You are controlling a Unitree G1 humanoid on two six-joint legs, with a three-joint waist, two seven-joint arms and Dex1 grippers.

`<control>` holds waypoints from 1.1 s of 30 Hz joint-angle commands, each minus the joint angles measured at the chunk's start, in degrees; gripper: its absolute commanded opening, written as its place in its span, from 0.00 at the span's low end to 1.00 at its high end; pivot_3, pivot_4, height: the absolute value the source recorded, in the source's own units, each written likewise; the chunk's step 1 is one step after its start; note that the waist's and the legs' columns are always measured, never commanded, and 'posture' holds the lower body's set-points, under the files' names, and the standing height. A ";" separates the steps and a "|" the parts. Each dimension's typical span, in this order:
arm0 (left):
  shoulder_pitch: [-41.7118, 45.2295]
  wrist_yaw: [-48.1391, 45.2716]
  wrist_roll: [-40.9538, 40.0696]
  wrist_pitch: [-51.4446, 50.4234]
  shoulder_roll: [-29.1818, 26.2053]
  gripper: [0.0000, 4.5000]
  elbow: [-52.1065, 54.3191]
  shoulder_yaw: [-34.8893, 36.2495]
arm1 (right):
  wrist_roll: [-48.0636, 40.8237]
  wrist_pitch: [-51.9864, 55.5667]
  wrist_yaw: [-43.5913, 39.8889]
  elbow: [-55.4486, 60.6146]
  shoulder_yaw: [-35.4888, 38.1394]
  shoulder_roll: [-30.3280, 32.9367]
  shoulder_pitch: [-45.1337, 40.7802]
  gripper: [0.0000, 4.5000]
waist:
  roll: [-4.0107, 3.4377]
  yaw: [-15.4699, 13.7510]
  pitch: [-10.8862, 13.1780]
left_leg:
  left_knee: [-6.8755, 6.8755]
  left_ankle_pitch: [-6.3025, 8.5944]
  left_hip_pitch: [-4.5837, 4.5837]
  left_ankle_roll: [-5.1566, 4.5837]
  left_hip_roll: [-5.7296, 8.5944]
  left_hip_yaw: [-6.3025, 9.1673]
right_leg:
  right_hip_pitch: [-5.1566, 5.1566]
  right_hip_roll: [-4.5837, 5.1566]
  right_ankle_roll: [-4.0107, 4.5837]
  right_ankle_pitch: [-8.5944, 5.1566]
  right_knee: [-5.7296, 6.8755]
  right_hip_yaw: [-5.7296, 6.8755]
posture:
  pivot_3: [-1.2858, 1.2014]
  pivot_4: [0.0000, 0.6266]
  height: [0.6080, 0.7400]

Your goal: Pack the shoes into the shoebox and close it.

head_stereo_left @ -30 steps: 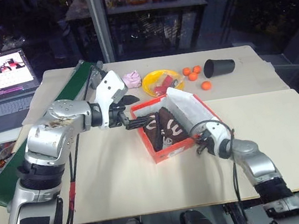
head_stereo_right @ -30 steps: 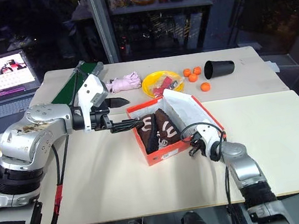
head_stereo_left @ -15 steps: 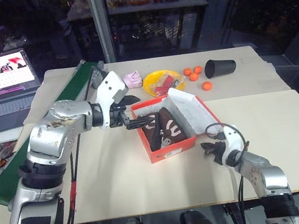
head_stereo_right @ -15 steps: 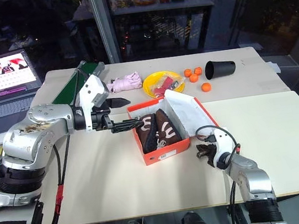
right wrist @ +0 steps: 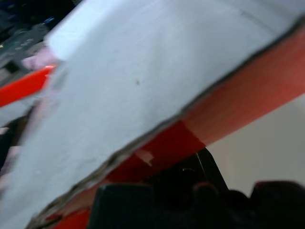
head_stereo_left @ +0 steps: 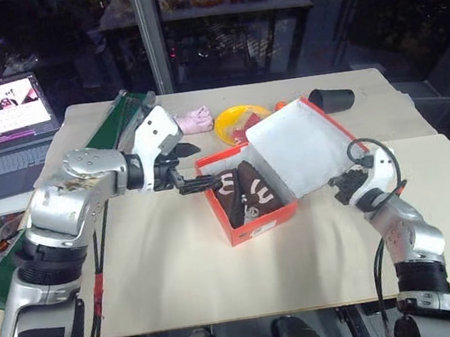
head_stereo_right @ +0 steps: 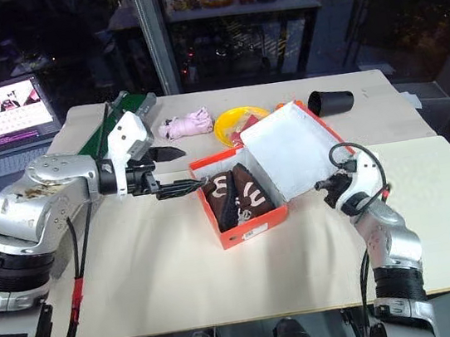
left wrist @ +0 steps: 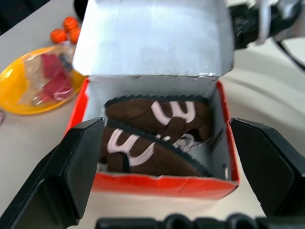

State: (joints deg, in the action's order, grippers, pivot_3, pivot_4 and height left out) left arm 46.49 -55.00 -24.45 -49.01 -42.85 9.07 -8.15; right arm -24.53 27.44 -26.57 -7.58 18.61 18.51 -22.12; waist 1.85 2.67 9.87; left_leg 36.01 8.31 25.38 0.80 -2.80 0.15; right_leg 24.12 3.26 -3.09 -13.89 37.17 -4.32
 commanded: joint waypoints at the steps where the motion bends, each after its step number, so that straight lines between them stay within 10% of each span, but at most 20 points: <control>1: -0.57 -0.02 1.98 1.10 -3.87 1.00 -1.39 2.60 | -5.43 6.28 -1.67 11.43 -1.38 2.03 -1.14 0.01 | -0.01 0.02 0.00 | 0.00 -0.01 -0.01 -0.01 0.00 0.00 | 0.00 0.00 -0.01 -0.01 0.00 0.00 | 0.52 0.24 1.00; 12: -4.80 1.55 3.73 1.00 -6.89 1.00 -1.17 4.53 | -15.75 23.00 -3.68 27.55 -7.13 8.45 -3.49 0.01 | -0.02 -0.93 0.02 | 0.04 -0.01 0.10 -0.01 -0.01 -0.01 | 0.02 0.03 0.02 -0.01 -0.04 0.04 | 0.52 0.24 1.00; 27: -5.33 4.24 2.47 -0.13 -3.06 1.00 1.63 4.74 | 7.69 13.72 -8.35 7.11 -37.59 6.63 -12.64 0.01 | -0.02 -0.27 0.01 | 0.06 -0.01 0.11 -0.02 -0.02 -0.01 | 0.06 0.01 0.05 0.01 -0.03 0.04 | 0.52 0.24 1.00; 33: -6.29 4.92 1.58 0.43 -0.72 1.00 2.69 4.59 | 7.62 13.23 -11.85 9.25 -35.54 7.72 -11.96 0.01 | 0.10 -0.28 -0.07 | 0.10 -0.01 0.00 -0.02 -0.02 0.00 | -0.06 0.01 0.01 0.00 -0.01 0.04 | 0.52 0.24 1.00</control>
State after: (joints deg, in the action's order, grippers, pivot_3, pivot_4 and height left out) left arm 40.41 -50.47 -22.38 -49.05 -43.85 10.18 -4.94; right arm -16.11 39.85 -37.17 0.18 -18.49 25.55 -35.27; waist 1.95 2.39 9.80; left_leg 36.11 8.30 25.38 0.78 -2.82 0.15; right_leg 24.06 3.27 -3.07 -13.88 37.16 -4.28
